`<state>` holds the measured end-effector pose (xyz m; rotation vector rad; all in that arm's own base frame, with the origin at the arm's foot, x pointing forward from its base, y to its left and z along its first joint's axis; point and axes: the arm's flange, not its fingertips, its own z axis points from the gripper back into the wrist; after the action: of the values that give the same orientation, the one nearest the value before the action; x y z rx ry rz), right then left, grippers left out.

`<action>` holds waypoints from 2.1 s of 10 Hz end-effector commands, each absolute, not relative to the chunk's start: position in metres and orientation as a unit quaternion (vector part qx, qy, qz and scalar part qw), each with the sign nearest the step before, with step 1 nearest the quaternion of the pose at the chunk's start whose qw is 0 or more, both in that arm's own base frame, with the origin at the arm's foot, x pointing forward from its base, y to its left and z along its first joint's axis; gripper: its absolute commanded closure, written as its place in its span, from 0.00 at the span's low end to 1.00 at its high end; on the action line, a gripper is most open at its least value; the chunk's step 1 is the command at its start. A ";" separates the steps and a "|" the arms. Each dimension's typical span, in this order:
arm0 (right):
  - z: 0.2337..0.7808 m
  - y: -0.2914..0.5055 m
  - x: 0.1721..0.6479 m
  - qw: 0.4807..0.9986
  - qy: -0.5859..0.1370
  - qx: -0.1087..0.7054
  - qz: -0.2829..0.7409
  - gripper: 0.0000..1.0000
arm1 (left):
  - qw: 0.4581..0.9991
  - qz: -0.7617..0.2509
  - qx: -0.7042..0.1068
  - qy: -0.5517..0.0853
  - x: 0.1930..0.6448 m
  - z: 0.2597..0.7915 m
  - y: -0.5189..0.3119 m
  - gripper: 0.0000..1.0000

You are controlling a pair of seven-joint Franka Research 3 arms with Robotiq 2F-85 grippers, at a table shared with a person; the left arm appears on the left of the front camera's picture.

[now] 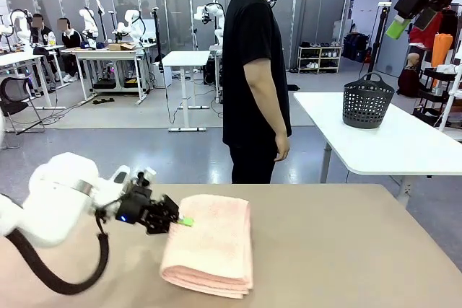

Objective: Fold the towel.
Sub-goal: Pick up the 100 cm Hotel Towel and place it on the left side of the table.

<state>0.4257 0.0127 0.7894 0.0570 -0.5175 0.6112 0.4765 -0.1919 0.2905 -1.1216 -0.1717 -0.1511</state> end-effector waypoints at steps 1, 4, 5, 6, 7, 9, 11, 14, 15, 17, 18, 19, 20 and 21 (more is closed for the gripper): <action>0.789 0.012 0.425 0.921 -0.251 0.028 0.296 0.00 | 0.858 -0.082 -0.494 -0.115 0.474 0.346 -0.143 0.87; 0.789 0.012 0.425 0.921 -0.251 0.028 0.296 0.00 | 0.888 -0.085 -0.436 -0.120 0.479 0.372 -0.066 0.87; 0.789 0.012 0.425 0.921 -0.251 0.028 0.296 0.00 | 0.897 -0.080 -0.417 -0.122 0.481 0.376 -0.034 0.87; 0.789 0.012 0.425 0.921 -0.251 0.028 0.296 0.00 | 0.902 -0.075 -0.407 -0.124 0.483 0.375 0.000 0.87; 0.789 0.012 0.425 0.921 -0.251 0.028 0.296 0.00 | 0.907 -0.069 -0.397 -0.124 0.481 0.370 0.025 0.87; 0.789 0.012 0.425 0.921 -0.251 0.028 0.296 0.00 | 0.914 -0.068 -0.382 -0.120 0.474 0.365 0.069 0.87; 0.789 0.012 0.425 0.921 -0.251 0.028 0.296 0.00 | 0.925 -0.076 -0.356 -0.110 0.469 0.354 0.110 0.87; 0.789 0.012 0.425 0.921 -0.251 0.028 0.296 0.00 | 0.937 -0.079 -0.323 -0.110 0.473 0.335 0.139 0.87; 0.789 0.012 0.425 0.921 -0.251 0.028 0.296 0.00 | 0.938 -0.075 -0.319 -0.110 0.475 0.330 0.139 0.87; 0.789 0.012 0.425 0.921 -0.251 0.028 0.296 0.00 | 0.947 -0.065 -0.293 -0.114 0.475 0.326 0.137 0.52; 0.789 0.012 0.425 0.921 -0.251 0.028 0.296 0.00 | 0.950 -0.057 -0.285 -0.119 0.472 0.328 0.138 0.22; 0.789 0.012 0.425 0.921 -0.251 0.028 0.296 0.00 | 0.952 -0.051 -0.276 -0.122 0.469 0.330 0.138 0.19; 0.789 0.012 0.425 0.921 -0.251 0.028 0.296 0.00 | 0.954 -0.049 -0.268 -0.124 0.467 0.334 0.139 0.00; 0.789 0.012 0.425 0.921 -0.251 0.028 0.296 0.00 | 0.958 -0.041 -0.253 -0.127 0.465 0.338 0.140 0.00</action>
<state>0.4258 0.0129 0.7896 0.0579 -0.5178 0.6122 0.4723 0.1455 0.3313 -0.5662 -0.2607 -0.1031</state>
